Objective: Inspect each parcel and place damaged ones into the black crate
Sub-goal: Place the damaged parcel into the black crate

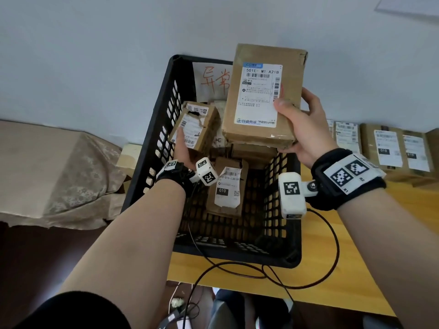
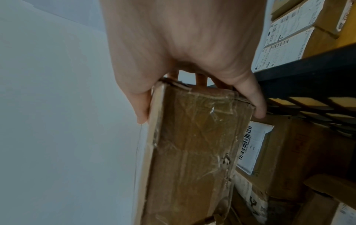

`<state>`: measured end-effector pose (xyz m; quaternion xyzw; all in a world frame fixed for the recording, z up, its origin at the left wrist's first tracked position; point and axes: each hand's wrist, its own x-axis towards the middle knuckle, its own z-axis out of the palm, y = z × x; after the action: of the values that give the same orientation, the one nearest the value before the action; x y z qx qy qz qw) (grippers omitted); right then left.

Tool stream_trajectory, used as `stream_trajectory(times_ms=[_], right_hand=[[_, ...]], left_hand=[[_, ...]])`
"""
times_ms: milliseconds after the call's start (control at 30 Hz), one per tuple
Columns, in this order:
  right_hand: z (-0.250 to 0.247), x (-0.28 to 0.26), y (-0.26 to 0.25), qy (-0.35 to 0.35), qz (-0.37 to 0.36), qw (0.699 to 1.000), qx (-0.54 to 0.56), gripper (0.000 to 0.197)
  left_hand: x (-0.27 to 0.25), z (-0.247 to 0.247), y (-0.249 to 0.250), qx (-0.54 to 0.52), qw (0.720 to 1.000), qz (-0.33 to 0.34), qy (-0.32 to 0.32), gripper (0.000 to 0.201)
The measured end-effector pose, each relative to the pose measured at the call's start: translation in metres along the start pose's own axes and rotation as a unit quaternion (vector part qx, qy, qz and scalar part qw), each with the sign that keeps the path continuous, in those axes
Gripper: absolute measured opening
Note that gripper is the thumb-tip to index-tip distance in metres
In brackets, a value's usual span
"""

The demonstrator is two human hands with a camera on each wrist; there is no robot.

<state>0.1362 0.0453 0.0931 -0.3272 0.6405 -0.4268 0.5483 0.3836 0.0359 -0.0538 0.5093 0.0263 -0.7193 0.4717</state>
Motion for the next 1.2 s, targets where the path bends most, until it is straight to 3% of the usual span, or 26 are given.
stream_trajectory(times_ms=[133, 233, 400, 533, 700, 800, 933, 1100, 1200], right_hand=[[0.003, -0.006, 0.003, -0.015, 0.021, 1.000, -0.017, 0.072], [0.008, -0.012, 0.009, -0.028, 0.029, 0.998, -0.042, 0.077], [0.017, -0.009, 0.028, -0.034, 0.031, 0.991, -0.128, 0.106], [0.018, -0.024, 0.016, -0.022, 0.006, 0.991, -0.134, 0.099], [-0.003, -0.024, -0.003, 0.064, -0.064, 0.993, -0.077, 0.090], [-0.016, -0.023, -0.008, 0.092, -0.069, 0.992, -0.047, 0.086], [-0.021, -0.021, -0.006, 0.070, -0.034, 0.996, -0.048, 0.088], [-0.006, -0.033, -0.002, 0.006, -0.022, 0.998, -0.067, 0.080], [0.014, -0.040, 0.005, -0.038, 0.016, 0.992, -0.123, 0.093]], left_hand=[[-0.016, -0.015, -0.007, 0.030, 0.999, -0.010, 0.035, 0.083], [-0.031, -0.021, -0.004, 0.055, 0.996, -0.008, 0.066, 0.068], [-0.050, -0.021, 0.013, 0.074, 0.993, -0.012, 0.094, 0.056], [-0.061, 0.001, 0.026, 0.072, 0.995, -0.005, 0.072, 0.054], [-0.041, 0.032, 0.020, 0.087, 0.995, 0.006, 0.050, 0.041], [-0.022, 0.040, 0.016, 0.112, 0.993, 0.004, 0.049, 0.043], [0.001, 0.047, 0.019, 0.200, 0.978, -0.002, 0.059, 0.053], [-0.053, 0.034, 0.033, 0.285, 0.958, -0.014, 0.001, 0.068], [-0.094, 0.020, 0.052, 0.294, 0.954, -0.031, -0.056, 0.078]])
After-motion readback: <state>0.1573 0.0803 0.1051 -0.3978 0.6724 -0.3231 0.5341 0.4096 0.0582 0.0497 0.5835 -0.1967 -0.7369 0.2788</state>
